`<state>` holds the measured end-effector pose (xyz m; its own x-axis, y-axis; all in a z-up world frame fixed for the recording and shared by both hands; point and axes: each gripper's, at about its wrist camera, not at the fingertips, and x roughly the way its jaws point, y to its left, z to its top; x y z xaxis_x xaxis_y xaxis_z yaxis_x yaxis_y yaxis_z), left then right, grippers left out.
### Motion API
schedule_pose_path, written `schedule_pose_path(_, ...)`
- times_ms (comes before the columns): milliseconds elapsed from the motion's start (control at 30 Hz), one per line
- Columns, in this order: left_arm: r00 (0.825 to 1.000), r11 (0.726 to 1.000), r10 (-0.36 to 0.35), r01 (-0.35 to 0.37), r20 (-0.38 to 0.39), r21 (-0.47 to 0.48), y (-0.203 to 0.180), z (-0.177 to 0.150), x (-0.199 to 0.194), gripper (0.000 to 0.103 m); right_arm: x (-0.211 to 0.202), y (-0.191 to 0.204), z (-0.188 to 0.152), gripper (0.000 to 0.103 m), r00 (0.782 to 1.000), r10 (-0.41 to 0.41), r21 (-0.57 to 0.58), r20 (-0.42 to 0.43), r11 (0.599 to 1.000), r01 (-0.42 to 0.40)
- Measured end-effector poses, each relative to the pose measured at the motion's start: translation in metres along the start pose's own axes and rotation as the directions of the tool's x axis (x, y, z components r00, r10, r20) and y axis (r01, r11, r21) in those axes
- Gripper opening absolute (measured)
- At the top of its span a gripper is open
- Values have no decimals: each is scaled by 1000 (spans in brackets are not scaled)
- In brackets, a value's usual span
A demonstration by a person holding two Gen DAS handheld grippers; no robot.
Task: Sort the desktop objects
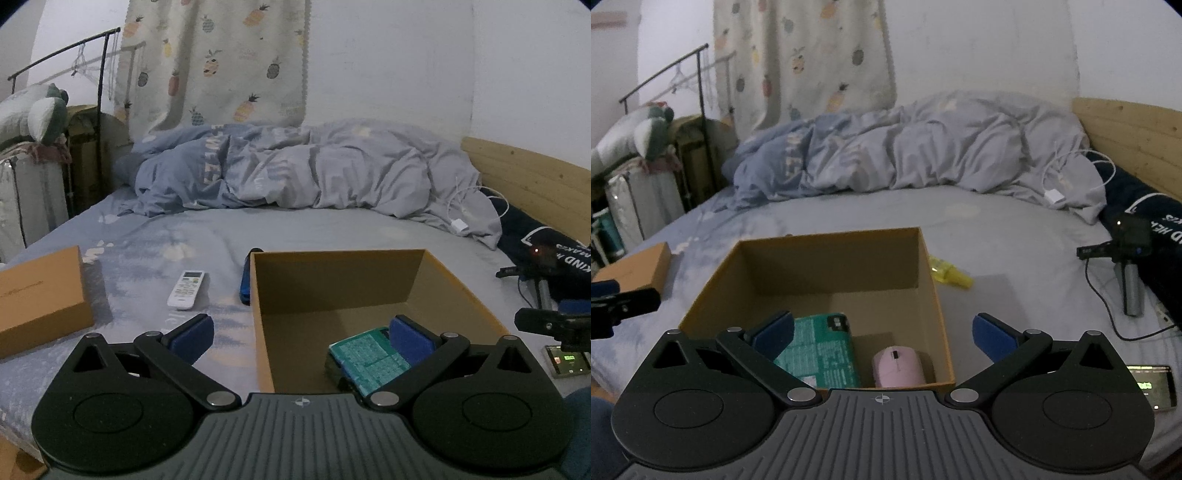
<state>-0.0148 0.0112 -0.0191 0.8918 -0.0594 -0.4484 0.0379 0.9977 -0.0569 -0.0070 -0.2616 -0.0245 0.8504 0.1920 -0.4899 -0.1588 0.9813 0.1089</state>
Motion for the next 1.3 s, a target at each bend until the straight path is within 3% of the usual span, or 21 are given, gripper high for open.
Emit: schedule_pose_path(1300,1000,1000,-4,4,-8,-7,-4,11,20,103,10,-13,3,103,996,85,-30,-19,996,-85)
